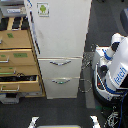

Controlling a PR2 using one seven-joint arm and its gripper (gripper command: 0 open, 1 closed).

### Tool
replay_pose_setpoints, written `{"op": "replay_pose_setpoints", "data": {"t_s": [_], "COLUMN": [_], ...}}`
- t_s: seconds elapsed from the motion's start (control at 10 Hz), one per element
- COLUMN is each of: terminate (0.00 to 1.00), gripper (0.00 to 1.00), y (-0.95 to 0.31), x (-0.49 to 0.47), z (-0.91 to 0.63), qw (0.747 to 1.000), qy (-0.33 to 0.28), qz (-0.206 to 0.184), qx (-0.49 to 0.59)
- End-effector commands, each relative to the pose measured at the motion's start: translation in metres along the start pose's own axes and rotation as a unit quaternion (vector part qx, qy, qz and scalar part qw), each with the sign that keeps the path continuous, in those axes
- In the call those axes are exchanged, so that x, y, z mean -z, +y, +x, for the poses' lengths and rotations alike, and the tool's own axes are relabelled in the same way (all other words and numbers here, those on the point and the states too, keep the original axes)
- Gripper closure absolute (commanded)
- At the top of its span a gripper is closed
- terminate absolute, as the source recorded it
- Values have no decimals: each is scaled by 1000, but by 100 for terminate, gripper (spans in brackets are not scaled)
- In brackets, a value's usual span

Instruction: Opening the fridge

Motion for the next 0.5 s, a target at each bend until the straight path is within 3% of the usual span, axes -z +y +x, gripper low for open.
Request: {"op": "replay_pose_setpoints", "data": {"t_s": [0.1, 0.4, 0.5], "terminate": [0, 0, 0], "gripper": [0, 0, 0], "y": [41, 86, 111], "x": [-13, -36, -49], "z": [93, 145, 172], "qw": [1000, 999, 997], "qy": [-2, -14, 7], "qz": [-7, 30, 72], "qx": [28, -6, -18]}}
